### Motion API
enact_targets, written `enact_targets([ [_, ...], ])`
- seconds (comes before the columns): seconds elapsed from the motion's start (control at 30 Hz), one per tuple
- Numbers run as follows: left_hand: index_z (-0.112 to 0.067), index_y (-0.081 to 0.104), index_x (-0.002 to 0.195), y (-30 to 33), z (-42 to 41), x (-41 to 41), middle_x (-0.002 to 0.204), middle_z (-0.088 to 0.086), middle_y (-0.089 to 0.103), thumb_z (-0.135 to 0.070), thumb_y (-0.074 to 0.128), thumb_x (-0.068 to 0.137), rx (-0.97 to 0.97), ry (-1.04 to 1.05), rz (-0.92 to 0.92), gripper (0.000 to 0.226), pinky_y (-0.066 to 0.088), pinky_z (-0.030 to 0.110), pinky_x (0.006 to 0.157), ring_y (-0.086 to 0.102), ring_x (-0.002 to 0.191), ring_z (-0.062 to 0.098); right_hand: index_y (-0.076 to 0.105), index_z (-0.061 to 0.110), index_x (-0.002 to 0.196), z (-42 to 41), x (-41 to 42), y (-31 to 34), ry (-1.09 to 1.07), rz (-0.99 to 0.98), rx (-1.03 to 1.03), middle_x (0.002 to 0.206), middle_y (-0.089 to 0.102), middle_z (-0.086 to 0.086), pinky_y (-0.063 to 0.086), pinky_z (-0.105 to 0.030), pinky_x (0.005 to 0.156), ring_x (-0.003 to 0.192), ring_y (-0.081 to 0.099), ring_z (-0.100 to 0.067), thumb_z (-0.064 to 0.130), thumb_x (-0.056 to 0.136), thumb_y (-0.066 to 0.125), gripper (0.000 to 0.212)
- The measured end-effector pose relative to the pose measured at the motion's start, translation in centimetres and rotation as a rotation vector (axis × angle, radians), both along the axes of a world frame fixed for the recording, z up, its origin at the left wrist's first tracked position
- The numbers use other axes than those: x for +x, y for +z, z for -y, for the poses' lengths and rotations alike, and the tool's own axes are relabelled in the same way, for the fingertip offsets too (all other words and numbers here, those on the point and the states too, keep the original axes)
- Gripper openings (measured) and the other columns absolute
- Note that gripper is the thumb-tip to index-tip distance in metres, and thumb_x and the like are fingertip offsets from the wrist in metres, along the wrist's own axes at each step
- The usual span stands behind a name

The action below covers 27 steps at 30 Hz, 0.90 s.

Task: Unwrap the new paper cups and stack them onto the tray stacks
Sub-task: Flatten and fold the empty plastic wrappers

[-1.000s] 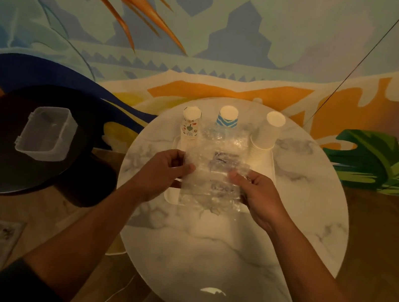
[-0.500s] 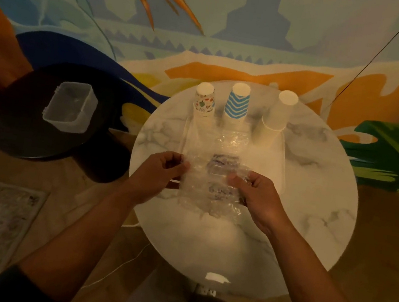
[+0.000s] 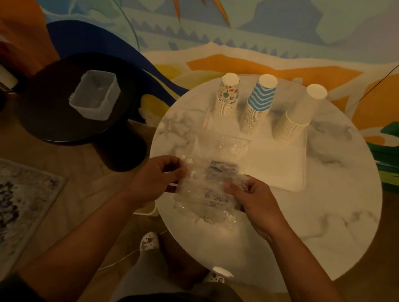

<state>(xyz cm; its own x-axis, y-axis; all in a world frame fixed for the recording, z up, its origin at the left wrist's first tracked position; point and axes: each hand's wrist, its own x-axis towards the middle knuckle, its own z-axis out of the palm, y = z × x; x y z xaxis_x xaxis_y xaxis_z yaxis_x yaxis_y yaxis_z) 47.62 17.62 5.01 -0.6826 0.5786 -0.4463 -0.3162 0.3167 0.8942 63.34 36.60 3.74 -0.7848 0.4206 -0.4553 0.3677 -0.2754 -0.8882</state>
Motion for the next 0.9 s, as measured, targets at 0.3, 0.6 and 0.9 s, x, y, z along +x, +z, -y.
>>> enact_targets([
  [0.3, -0.008, 0.070, 0.111, -2.1, 4.9, -6.4, 0.103, 0.007, 0.076, -0.011, 0.063, 0.098, -0.017, -0.038, -0.014, 0.015, 0.059, 0.025, 0.069, 0.075, 0.089, 0.019, 0.072, 0.002, 0.108, 5.1, -5.6, -0.7, 0.050, 0.032, 0.016, 0.066, 0.071, 0.010, 0.048, -0.014, 0.054, 0.056, 0.064, 0.000, 0.010, 0.096, 0.068, 0.015],
  [0.6, -0.009, 0.070, 0.111, -6.0, 12.7, -18.0, 0.104, 0.011, 0.075, -0.010, 0.065, 0.097, -0.126, -0.098, -0.079, 0.015, 0.060, 0.026, 0.076, 0.073, 0.097, 0.024, 0.076, 0.017, 0.102, 13.4, -16.2, -3.9, 0.017, 0.123, 0.099, 0.073, 0.068, 0.002, 0.047, -0.025, 0.060, 0.062, 0.059, -0.011, 0.024, 0.095, 0.071, 0.012],
  [0.9, -0.026, 0.066, 0.117, -12.6, 19.4, -25.9, 0.105, -0.009, 0.072, -0.026, 0.066, 0.097, -0.308, -0.152, -0.153, 0.020, 0.061, 0.032, 0.082, 0.070, 0.095, 0.010, 0.075, 0.015, 0.101, 21.5, -25.3, -10.1, -0.020, 0.283, 0.144, 0.091, 0.078, -0.005, 0.062, -0.046, 0.079, 0.084, 0.075, -0.023, 0.026, 0.094, 0.069, 0.014],
])
